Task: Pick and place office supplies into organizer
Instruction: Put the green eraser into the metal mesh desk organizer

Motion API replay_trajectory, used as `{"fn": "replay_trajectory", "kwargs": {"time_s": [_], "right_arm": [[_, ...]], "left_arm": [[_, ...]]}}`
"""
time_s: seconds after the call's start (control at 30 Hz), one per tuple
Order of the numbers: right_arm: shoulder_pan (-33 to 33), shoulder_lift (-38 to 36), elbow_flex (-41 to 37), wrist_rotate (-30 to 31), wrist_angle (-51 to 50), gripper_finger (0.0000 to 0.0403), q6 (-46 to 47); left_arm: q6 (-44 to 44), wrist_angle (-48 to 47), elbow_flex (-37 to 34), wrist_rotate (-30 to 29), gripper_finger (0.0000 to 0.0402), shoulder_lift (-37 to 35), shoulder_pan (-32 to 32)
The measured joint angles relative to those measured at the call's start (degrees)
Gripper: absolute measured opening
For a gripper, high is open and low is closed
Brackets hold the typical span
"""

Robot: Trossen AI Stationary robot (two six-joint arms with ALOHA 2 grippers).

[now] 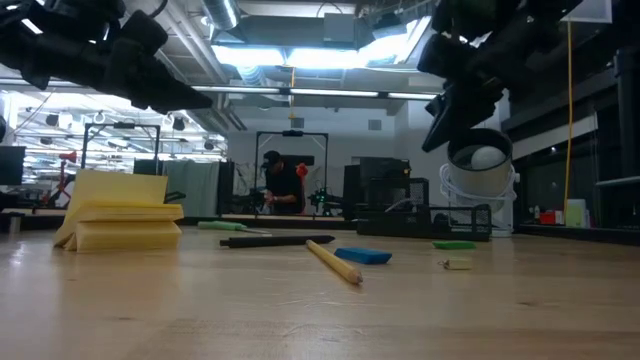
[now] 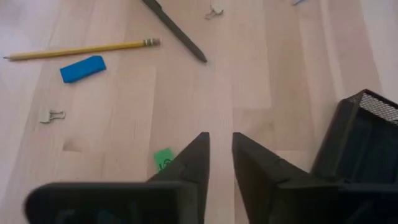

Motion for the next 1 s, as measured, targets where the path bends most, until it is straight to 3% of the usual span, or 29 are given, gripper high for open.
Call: {"fn": "replay_trajectory", "kwargs": {"time_s": [0.23, 0.63, 1.0], "right_arm": [[0.0, 2.2, 0.0, 0.0, 0.1, 0.0117, 0.0], [0.4, 9.5, -0.1, 0.3, 0.2, 0.012, -3.5], [4.2, 15.6, -0.1, 1.1, 0.5, 0.012, -6.0]], "left_arm": [[-0.5, -1.1, 0.0, 0.0, 0.0056, 0.0, 0.0], [-1.5, -2.4, 0.0, 0.0, 0.0077, 0.0, 0.0], [-1.7, -2.7, 0.0, -3.8, 0.0093, 0.0, 0.0]]}}
